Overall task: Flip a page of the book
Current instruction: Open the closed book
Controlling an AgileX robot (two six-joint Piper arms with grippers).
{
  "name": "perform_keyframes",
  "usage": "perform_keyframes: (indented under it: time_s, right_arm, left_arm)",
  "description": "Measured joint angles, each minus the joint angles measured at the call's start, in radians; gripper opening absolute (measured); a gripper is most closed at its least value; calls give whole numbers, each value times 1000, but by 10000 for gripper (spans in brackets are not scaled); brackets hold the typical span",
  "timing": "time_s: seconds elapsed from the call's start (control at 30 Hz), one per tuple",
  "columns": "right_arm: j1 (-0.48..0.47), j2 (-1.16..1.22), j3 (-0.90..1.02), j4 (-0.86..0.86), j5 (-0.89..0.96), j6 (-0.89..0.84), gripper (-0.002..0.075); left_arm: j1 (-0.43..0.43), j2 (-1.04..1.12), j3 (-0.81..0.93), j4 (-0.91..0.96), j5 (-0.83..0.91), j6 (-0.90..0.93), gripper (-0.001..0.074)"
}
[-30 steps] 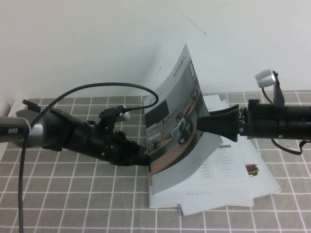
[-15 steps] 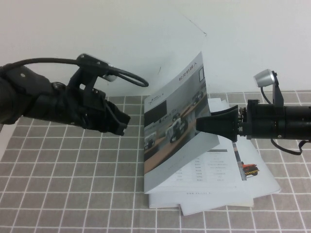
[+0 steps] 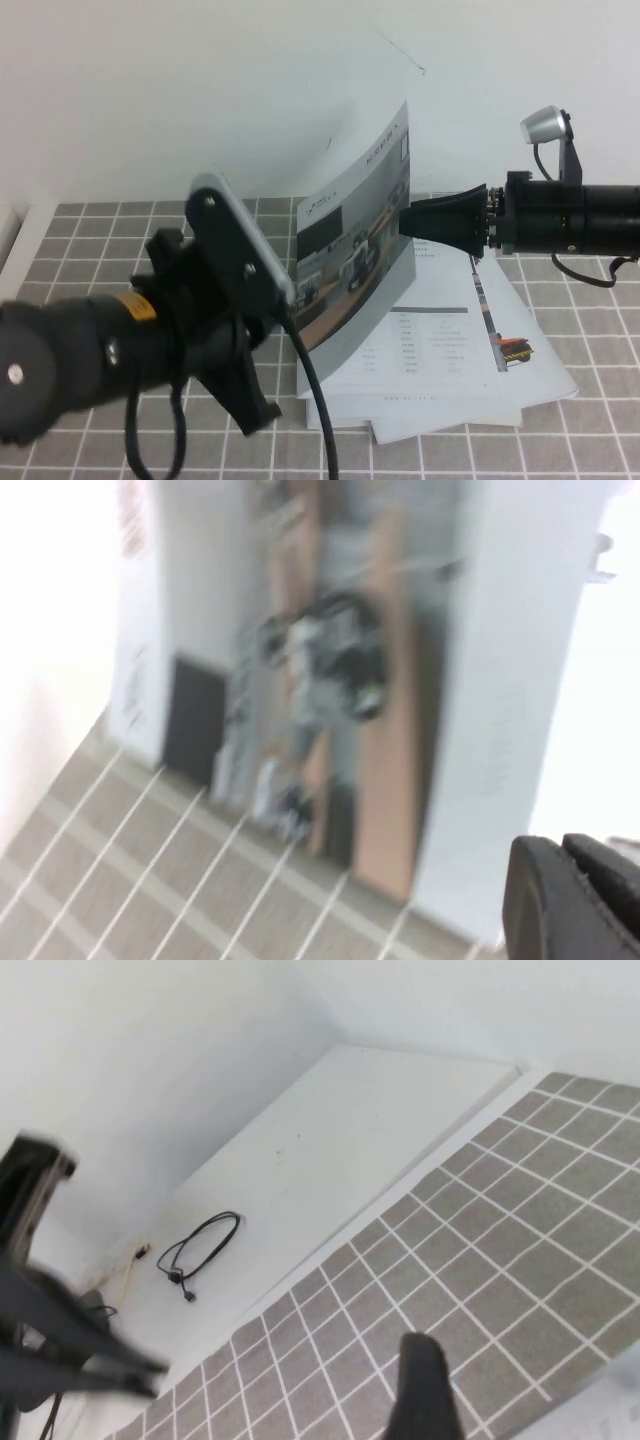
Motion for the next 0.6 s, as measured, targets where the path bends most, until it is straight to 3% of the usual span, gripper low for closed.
perform_keyframes:
  time_s: [0.3, 0.6]
  right_arm:
    - [0, 0, -8, 0, 2, 31, 461]
    - [0, 0, -8, 0, 2, 35, 461]
  left_arm:
    - [-291, 78, 131, 10, -359, 63, -4]
    - [-368, 287, 111, -303, -500, 466, -4]
